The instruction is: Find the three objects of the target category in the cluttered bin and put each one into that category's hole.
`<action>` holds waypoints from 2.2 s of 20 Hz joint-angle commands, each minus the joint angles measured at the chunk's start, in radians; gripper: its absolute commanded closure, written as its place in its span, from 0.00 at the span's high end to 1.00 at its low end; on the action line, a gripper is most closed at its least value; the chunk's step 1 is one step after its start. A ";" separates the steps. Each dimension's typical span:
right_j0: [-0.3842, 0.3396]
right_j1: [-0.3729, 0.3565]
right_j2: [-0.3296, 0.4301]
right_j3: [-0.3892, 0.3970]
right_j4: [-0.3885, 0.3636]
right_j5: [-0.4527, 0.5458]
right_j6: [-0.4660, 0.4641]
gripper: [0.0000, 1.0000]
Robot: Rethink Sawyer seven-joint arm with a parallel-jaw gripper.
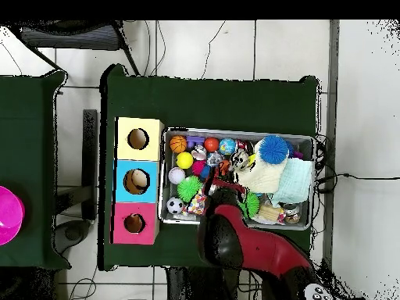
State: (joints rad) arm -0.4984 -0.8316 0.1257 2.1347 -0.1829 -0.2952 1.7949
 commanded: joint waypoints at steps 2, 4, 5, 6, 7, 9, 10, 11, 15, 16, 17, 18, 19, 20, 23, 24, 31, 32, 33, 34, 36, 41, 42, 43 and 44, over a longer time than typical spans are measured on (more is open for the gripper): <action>0.020 0.048 0.085 -0.065 0.067 0.000 0.230 1.00; 0.027 0.069 0.069 -0.078 0.068 -0.015 0.216 1.00; 0.033 0.084 0.058 -0.090 0.069 -0.014 0.205 1.00; 0.032 0.100 0.051 -0.099 0.067 -0.019 0.200 1.00; 0.029 0.115 0.048 -0.109 0.058 -0.031 0.193 1.00; 0.024 0.145 0.043 -0.125 0.048 -0.038 0.183 1.00; 0.023 0.161 0.041 -0.131 0.045 -0.046 0.182 1.00; 0.023 0.177 0.038 -0.137 0.041 -0.054 0.181 1.00; 0.028 0.242 0.026 -0.160 0.038 -0.106 0.184 1.00; 0.029 0.254 0.024 -0.164 0.037 -0.117 0.186 1.00; 0.029 0.266 0.022 -0.169 0.037 -0.129 0.188 1.00; 0.027 0.272 0.022 -0.172 0.035 -0.136 0.189 1.00; 0.028 0.274 0.021 -0.175 0.035 -0.140 0.189 1.00; 0.025 0.275 0.024 -0.178 0.033 -0.138 0.188 1.00; 0.020 0.280 0.027 -0.187 0.031 -0.143 0.187 1.00; 0.020 0.282 0.028 -0.193 0.033 -0.144 0.184 1.00; 0.016 0.280 0.033 -0.237 0.032 -0.121 0.160 1.00; 0.015 0.279 0.036 -0.242 0.030 -0.114 0.156 1.00; 0.011 0.280 0.040 -0.250 0.026 -0.107 0.152 1.00; 0.008 0.282 0.044 -0.260 0.023 -0.101 0.147 1.00; 0.005 0.287 0.048 -0.277 0.018 -0.092 0.139 1.00; 0.000 0.302 0.047 -0.316 0.007 -0.064 0.122 1.00; 0.000 0.304 0.044 -0.321 0.005 -0.060 0.119 1.00; -0.001 0.305 0.042 -0.325 0.004 -0.055 0.116 1.00; -0.001 0.307 0.040 -0.329 0.001 -0.053 0.115 1.00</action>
State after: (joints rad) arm -0.4780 -0.5686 0.1292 1.9428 -0.1632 -0.3625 1.7949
